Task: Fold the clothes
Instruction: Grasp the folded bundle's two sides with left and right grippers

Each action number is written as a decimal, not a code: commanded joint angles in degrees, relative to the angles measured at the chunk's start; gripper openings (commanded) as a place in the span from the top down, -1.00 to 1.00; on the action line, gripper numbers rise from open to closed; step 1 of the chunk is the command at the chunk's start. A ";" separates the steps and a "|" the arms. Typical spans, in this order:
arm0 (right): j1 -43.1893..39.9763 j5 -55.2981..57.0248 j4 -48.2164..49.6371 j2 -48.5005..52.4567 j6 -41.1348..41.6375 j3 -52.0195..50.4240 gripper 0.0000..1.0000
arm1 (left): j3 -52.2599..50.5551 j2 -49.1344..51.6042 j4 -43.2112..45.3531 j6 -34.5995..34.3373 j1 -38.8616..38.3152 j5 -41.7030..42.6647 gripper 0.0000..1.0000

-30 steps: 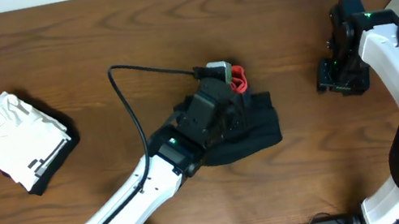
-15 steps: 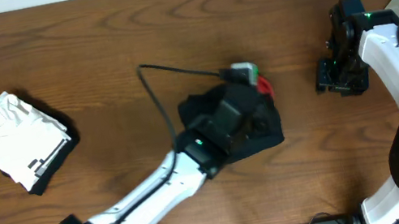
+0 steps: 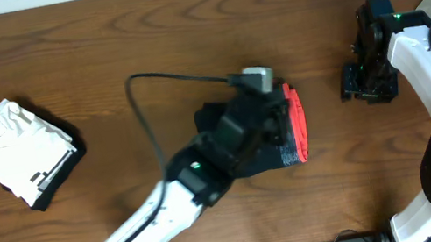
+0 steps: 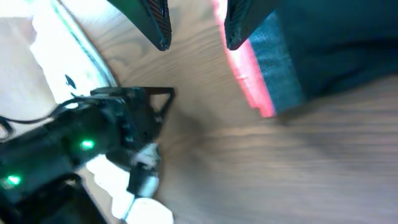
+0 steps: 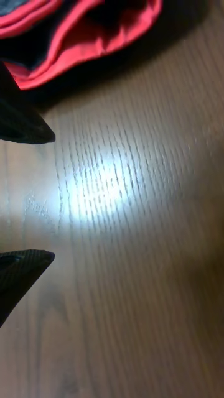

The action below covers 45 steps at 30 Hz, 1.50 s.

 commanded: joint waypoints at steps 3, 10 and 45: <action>0.61 -12.13 1.07 -1.29 -12.68 -0.20 -0.05 | 1.27 -4.15 -11.47 1.97 6.95 -6.95 0.38; 1.79 -47.28 2.19 -1.31 -33.16 -0.15 0.10 | 0.98 -2.01 -20.06 2.69 15.26 -5.92 0.41; 15.87 -36.92 19.32 0.87 -18.53 -21.64 -0.08 | 0.83 26.21 -8.15 14.05 21.35 1.60 0.49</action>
